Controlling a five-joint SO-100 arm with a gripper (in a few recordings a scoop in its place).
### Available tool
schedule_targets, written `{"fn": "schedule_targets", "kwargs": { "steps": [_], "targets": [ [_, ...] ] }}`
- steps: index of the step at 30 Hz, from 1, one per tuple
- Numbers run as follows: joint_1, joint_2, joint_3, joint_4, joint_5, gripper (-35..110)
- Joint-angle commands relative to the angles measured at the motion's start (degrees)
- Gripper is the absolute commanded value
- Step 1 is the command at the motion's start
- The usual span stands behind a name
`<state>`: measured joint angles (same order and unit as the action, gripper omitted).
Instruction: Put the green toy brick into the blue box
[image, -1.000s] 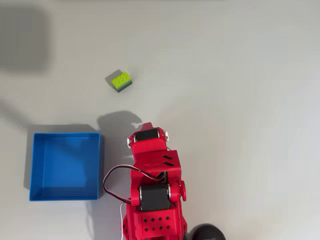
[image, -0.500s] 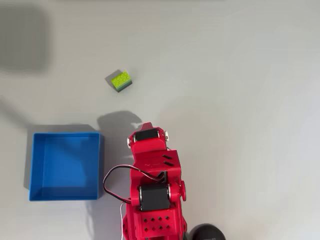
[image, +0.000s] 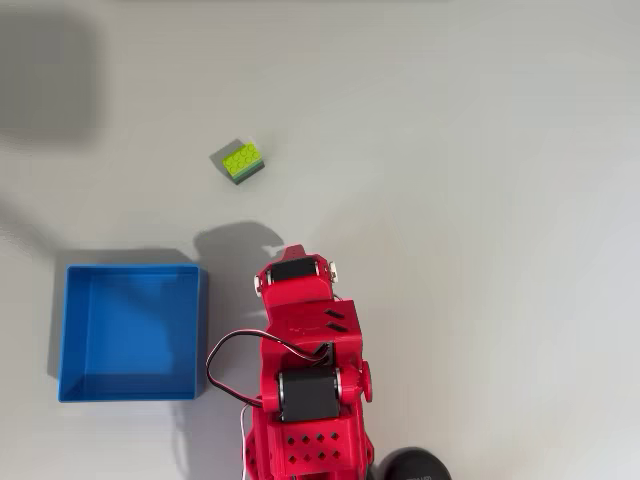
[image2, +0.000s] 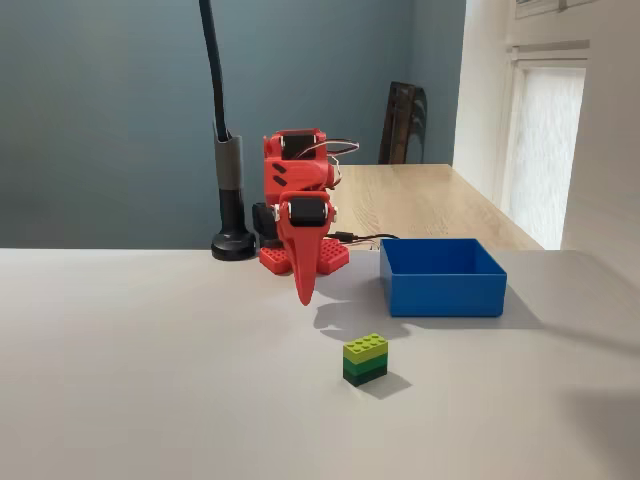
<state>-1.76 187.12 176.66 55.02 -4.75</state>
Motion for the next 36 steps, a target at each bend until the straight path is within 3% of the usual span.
{"fn": "schedule_targets", "kwargs": {
  "steps": [1,20,31,36],
  "targets": [
    [-0.26,0.35,0.79,-0.18,-0.44,0],
    [-0.62,0.35,0.0,-0.18,-1.05,0],
    [-2.99,-0.35,-10.11,1.58,-1.41,0],
    [-3.34,-9.14,-16.96,5.1,-1.58,0]
  ]
}}
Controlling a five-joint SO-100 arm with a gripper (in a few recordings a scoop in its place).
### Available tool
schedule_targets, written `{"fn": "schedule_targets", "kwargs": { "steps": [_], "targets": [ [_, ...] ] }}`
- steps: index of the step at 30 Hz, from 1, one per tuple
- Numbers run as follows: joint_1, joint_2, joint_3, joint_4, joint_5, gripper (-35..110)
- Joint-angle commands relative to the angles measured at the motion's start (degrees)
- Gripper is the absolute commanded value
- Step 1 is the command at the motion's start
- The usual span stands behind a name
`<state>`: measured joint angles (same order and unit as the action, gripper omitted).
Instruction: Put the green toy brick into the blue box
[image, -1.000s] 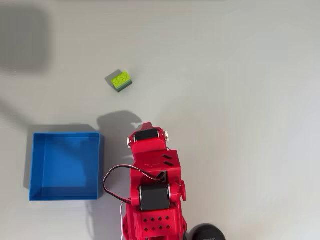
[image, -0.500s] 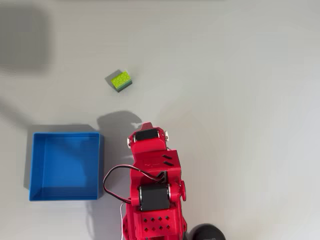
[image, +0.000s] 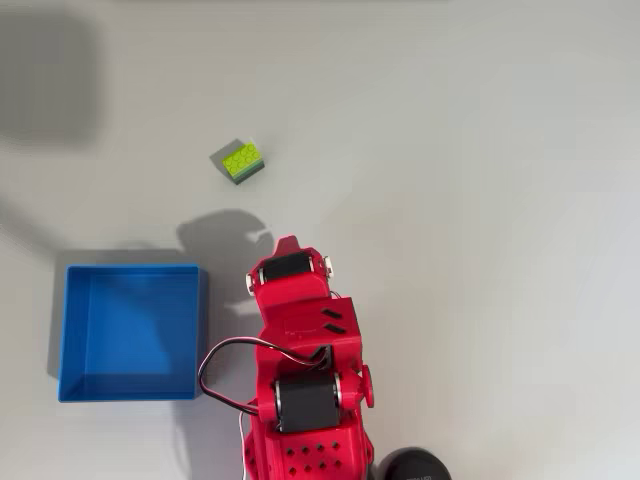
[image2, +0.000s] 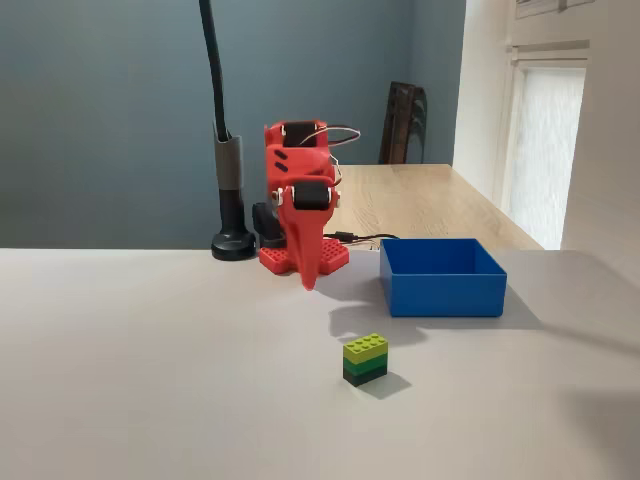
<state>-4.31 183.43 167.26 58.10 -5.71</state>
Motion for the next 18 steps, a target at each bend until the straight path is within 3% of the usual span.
{"fn": "schedule_targets", "kwargs": {
  "steps": [1,8,18],
  "targets": [
    [-0.79,-7.73,-9.32,2.46,-0.44,0],
    [-2.46,-25.4,-24.43,9.4,-0.26,0],
    [-6.24,-49.22,-51.77,27.33,0.88,0]
  ]
}}
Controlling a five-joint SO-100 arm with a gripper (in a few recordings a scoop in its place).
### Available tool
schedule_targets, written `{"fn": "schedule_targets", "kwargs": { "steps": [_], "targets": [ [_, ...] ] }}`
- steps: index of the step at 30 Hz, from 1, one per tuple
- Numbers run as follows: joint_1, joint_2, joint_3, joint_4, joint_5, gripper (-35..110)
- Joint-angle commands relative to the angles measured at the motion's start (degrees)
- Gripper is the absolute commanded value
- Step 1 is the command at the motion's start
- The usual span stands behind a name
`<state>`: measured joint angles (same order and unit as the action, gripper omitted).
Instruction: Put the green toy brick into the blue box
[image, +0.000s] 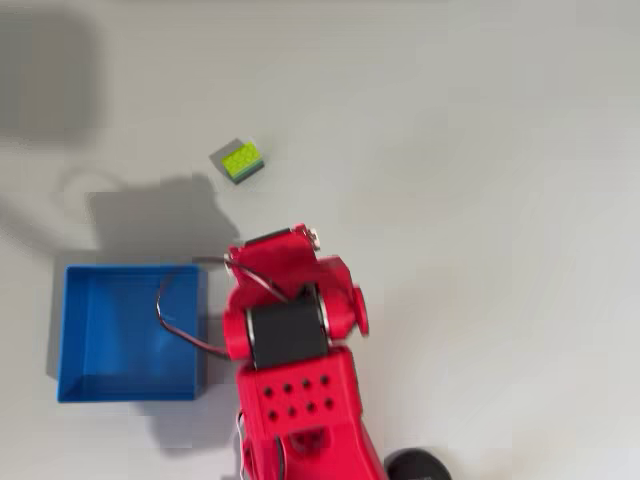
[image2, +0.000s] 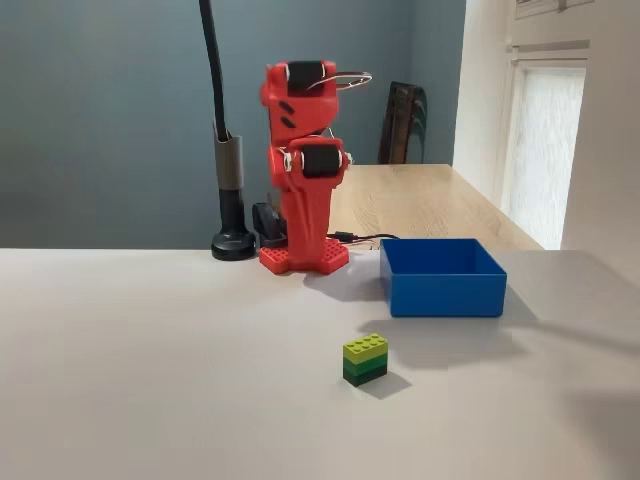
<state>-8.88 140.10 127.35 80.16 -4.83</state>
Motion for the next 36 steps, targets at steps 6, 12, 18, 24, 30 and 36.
{"fn": "schedule_targets", "kwargs": {
  "steps": [6,12,18,24,30,36],
  "targets": [
    [-2.37,-17.4,-23.12,7.56,-2.11,0],
    [-2.37,-27.25,-31.2,7.56,-4.04,13],
    [-2.37,-34.8,-36.91,7.47,-4.92,24],
    [-2.55,-42.19,-41.22,7.47,-6.94,30],
    [-2.9,-50.45,-45.7,7.29,-7.56,32],
    [-3.6,-59.77,-52.38,6.86,-5.62,31]
  ]
}}
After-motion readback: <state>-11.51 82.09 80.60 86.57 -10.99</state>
